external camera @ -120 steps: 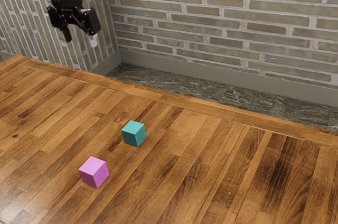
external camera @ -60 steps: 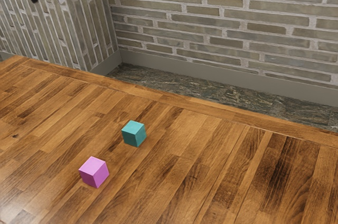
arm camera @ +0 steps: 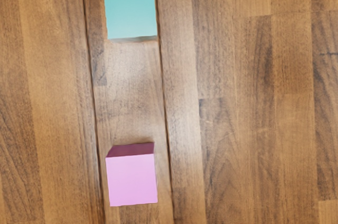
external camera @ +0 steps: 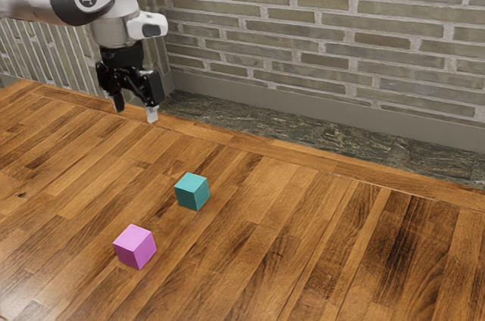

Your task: Pick up the blue block with one arm, and put the blue block on the pink block with one arm

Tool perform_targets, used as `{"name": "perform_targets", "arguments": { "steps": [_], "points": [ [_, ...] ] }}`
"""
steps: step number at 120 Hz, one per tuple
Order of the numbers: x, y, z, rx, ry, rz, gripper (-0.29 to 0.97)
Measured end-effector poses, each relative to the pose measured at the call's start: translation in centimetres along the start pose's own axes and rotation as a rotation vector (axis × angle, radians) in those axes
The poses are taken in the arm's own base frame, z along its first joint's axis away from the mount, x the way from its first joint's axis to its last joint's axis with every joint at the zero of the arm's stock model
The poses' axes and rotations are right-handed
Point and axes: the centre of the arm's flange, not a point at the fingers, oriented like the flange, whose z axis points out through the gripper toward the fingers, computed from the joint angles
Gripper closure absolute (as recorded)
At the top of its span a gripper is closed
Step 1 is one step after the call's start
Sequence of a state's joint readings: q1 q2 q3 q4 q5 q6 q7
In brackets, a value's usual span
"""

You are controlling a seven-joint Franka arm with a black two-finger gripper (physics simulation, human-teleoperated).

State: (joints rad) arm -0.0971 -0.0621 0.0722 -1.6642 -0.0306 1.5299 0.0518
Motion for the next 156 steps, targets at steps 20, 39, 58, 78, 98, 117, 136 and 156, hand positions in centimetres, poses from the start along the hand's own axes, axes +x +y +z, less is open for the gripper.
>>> {"name": "perform_targets", "arguments": {
  "steps": [20, 39, 58, 78, 98, 117, 136, 156],
  "points": [
    [0.2, -3.5, 10.3, 0.04, -0.011, -0.049, 0.0],
    [0.9, -2.6, 16.4, 0.056, 0.029, -0.019, 0.0],
    [1.5, -1.2, 18.4, 0.065, 0.092, 0.016, 0.0],
    [2.0, -1.8, 20.6, 0.067, 0.112, 0.013, 0.0],
    [2.9, -2.2, 22.3, 0.064, 0.116, 0.008, 0.0],
    [5.7, -1.0, 22.9, 0.062, 0.133, 0.034, 0.0],
    [7.1, -1.0, 23.8, 0.062, 0.131, 0.039, 0.0],
    [8.8, -1.6, 24.1, 0.064, 0.139, 0.037, 0.0]
  ]
}}
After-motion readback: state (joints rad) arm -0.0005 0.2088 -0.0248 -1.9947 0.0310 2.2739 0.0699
